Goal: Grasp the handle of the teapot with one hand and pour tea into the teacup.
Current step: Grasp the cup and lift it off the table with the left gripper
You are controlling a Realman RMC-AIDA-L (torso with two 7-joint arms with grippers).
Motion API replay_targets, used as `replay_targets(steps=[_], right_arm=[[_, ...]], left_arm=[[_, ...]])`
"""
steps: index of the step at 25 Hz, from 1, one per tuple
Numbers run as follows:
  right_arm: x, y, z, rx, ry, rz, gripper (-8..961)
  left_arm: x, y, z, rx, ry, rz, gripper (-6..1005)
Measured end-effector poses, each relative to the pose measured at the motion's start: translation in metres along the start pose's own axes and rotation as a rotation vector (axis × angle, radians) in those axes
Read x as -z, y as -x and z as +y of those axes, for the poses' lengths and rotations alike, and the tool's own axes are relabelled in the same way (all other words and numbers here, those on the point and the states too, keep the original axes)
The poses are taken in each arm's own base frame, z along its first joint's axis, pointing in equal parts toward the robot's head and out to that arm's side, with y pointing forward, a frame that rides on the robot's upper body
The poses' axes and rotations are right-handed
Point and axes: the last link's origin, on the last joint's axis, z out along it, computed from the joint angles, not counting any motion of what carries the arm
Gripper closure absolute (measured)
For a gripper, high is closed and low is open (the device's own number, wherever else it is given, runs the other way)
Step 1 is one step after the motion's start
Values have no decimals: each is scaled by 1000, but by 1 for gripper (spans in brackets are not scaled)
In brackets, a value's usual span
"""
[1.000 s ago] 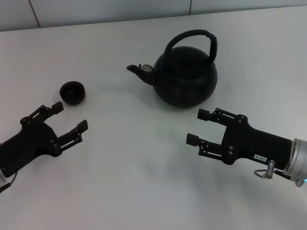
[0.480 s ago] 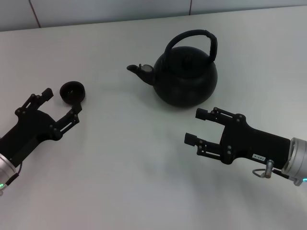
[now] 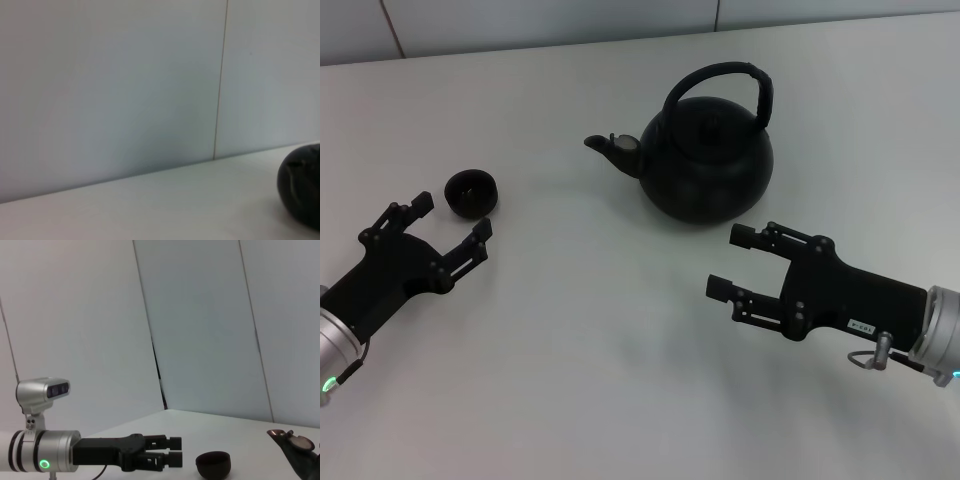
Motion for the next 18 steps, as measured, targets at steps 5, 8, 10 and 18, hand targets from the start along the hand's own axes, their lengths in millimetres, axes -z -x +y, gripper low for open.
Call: replay_targets(steps=[5,8,10,18], right_arm=[[-1,2,-2,8,5,1,214],[-1,2,-2,8,6,1,214],[-1,2,-2,8,6,0,214],[-1,2,-3,8,5,2,214]], left_arm=[[-5,2,-2,-40,-10,-32,152],[-7,2,-3,-43,-13,-40,152],[-9,2,-4,-44,-18,-46,152],[-15,0,-9,-51,-34,-65,153]])
